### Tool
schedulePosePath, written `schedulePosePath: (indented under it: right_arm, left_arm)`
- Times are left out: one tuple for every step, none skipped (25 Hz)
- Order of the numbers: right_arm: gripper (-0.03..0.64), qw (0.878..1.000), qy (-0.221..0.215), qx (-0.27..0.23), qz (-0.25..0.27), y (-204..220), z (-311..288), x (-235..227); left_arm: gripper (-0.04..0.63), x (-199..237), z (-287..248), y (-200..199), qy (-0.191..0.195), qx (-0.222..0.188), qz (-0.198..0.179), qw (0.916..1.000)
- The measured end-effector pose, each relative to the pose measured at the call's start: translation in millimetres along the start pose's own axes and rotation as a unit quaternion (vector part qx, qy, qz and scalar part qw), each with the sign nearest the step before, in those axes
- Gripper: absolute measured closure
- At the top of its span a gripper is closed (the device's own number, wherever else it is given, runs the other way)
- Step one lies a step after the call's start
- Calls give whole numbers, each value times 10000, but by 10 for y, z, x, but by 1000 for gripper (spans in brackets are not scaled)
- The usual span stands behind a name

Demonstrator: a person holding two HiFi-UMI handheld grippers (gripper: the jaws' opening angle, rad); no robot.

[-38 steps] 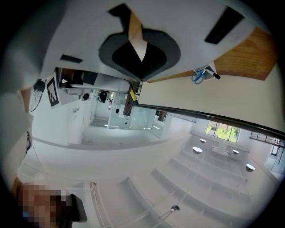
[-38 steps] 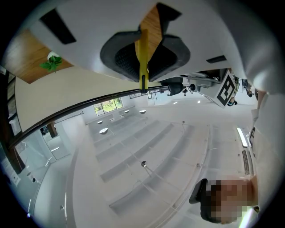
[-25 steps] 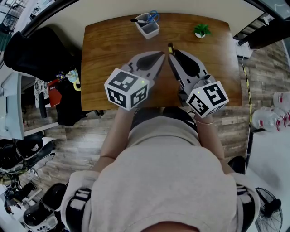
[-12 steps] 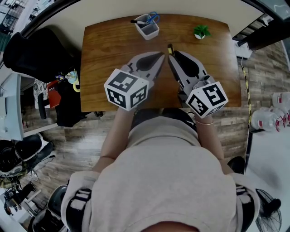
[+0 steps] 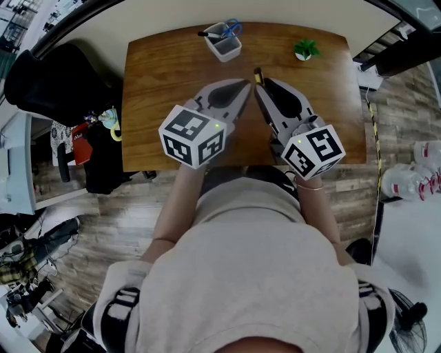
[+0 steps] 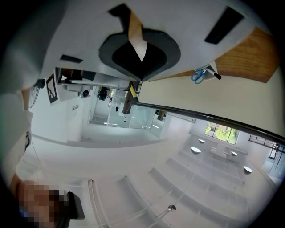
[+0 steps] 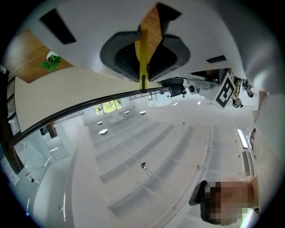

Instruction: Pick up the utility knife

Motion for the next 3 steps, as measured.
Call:
schedulePosePath:
  right_arm:
    - [540, 10000, -2, -2, 1, 0, -3, -2]
    - [540, 10000, -7, -10, 1, 0, -5, -5]
    - [540, 10000, -14, -19, 1, -1, -8, -8]
  left_arm:
    - [582, 1, -1, -1, -1, 0, 4, 10000]
    - [581, 2, -3, -2, -2, 0, 9, 10000]
    - [581, 3, -5, -3, -3, 0, 12, 10000]
Point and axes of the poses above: the fingertips, and each gripper's own axes: z backward along the fingers, x to its left, y out of its underside, the point moved 10 cm from there along z, backward along the fingers, and after that the axes turned 12 degrees about -y, right-handed, at the moved point
